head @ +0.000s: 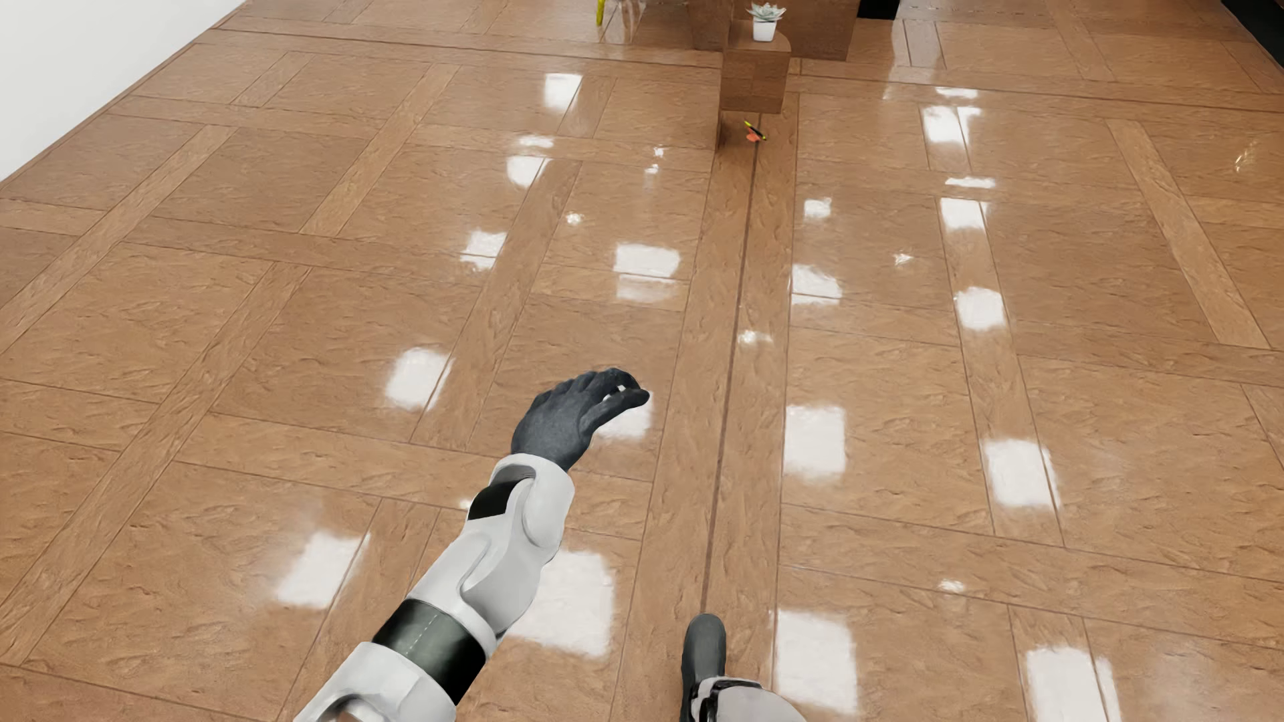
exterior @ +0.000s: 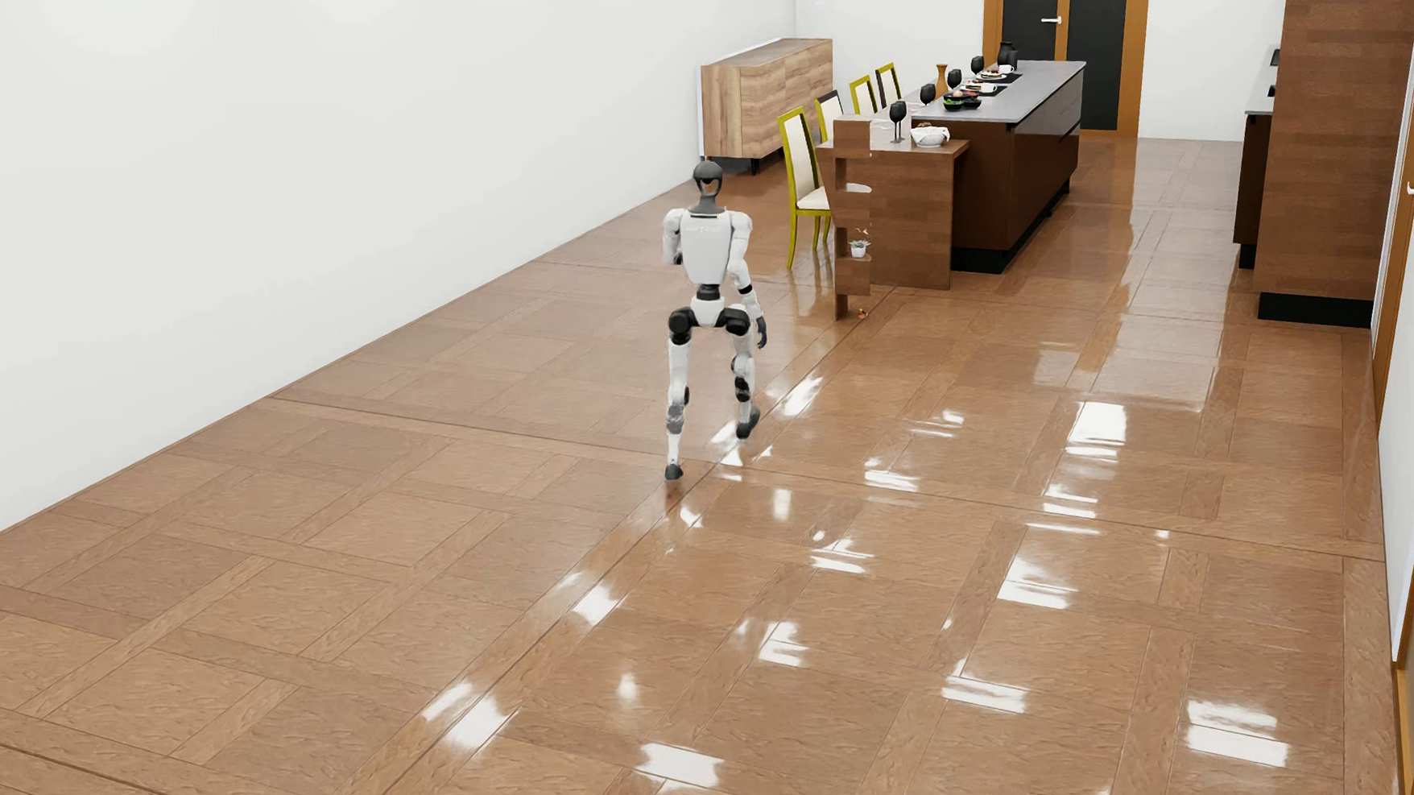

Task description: Move towards the shelves

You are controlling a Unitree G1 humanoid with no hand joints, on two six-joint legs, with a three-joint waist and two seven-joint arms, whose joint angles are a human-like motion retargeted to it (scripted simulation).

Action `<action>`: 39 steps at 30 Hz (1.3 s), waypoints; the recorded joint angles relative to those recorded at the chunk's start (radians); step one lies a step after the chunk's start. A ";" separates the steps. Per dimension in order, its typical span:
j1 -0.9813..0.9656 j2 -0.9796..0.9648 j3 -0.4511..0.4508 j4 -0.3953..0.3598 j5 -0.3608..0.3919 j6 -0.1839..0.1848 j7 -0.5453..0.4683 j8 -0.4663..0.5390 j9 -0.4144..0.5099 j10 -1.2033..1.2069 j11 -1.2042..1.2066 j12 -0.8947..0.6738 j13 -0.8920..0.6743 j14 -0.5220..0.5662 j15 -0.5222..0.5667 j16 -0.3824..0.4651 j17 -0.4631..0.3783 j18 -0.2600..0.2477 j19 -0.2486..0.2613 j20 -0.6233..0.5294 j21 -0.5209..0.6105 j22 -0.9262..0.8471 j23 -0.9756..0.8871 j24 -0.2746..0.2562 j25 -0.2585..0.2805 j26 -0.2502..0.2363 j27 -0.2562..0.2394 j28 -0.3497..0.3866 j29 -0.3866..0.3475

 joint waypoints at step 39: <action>-0.397 0.508 0.118 0.188 0.056 0.069 0.127 -0.045 -0.019 -0.118 -0.033 0.568 -0.360 0.230 -0.188 -0.040 -0.101 -0.052 0.057 0.174 0.207 0.458 0.007 -0.020 -0.034 0.248 -0.124 -0.247 -0.072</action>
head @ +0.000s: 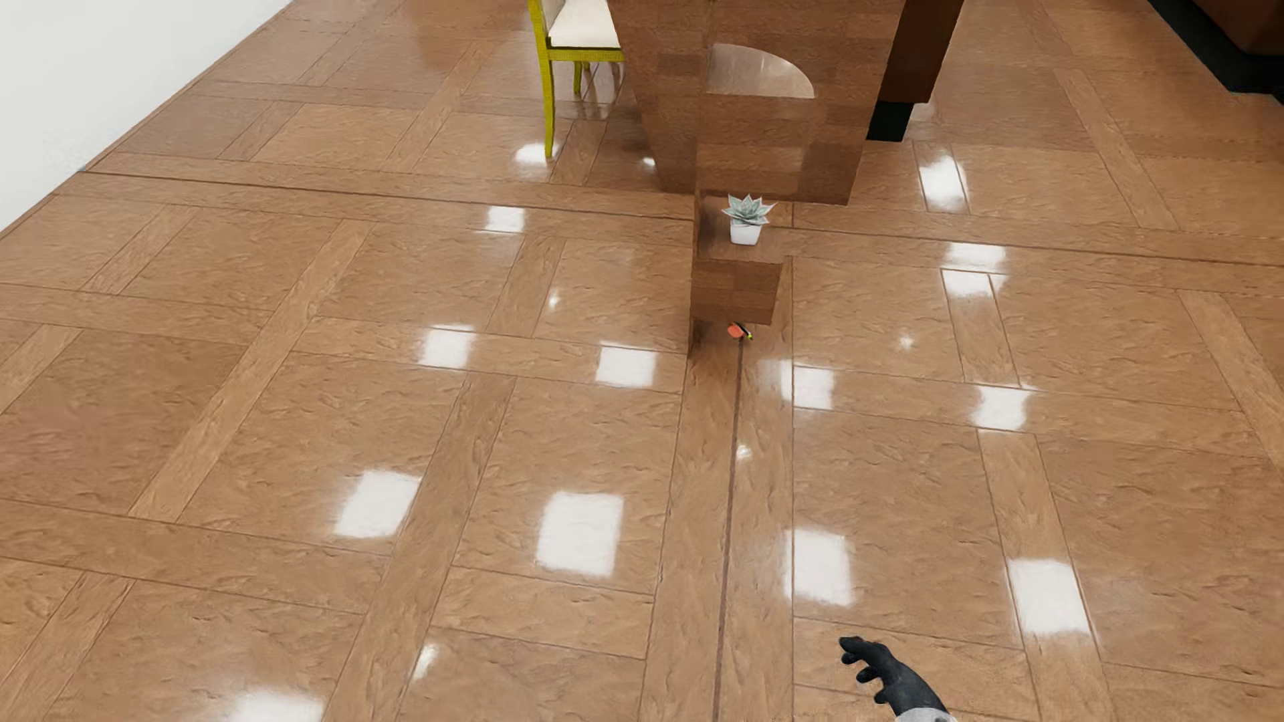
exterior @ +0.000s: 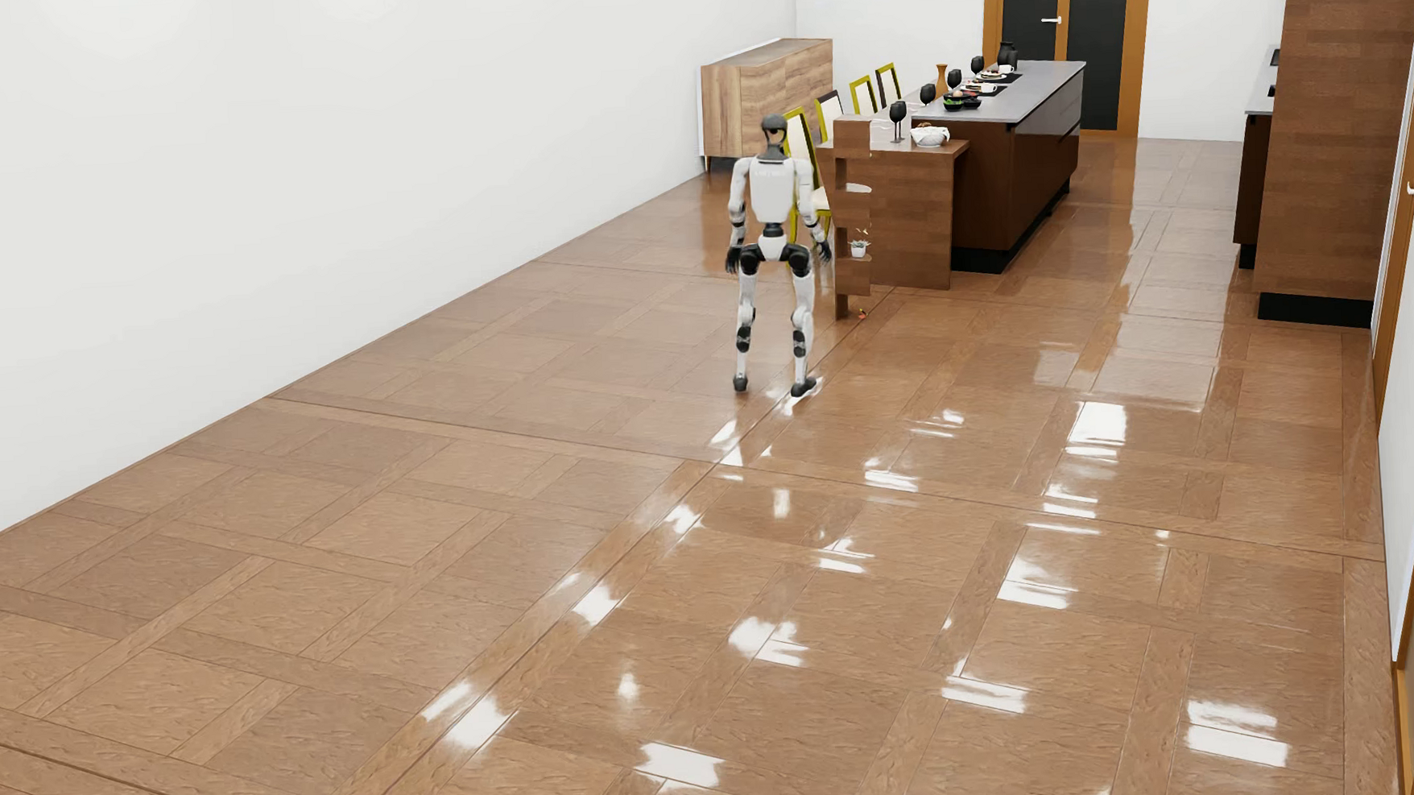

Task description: Move towards the shelves

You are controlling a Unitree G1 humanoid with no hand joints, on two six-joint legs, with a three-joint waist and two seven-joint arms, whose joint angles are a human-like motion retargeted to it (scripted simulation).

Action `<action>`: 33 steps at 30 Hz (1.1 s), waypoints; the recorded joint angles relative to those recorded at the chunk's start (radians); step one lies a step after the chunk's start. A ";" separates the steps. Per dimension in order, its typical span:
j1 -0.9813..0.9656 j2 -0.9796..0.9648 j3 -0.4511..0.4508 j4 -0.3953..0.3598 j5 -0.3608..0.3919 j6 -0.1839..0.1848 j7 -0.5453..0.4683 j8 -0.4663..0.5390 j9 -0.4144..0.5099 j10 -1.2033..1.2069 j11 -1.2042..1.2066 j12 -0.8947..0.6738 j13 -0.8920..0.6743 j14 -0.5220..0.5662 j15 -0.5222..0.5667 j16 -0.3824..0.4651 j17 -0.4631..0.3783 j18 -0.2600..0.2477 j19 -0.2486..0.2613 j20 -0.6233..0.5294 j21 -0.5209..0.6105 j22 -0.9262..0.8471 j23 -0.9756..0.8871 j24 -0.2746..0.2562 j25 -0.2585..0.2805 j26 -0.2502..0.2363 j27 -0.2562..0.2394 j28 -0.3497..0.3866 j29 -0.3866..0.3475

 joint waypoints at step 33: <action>0.010 -0.102 0.002 -0.021 -0.055 -0.045 0.120 0.125 0.013 0.085 0.176 -0.017 0.172 -0.186 -0.127 0.054 -0.010 0.027 0.049 -0.080 -0.040 0.030 -0.018 -0.124 -0.010 -0.026 0.024 0.055 0.014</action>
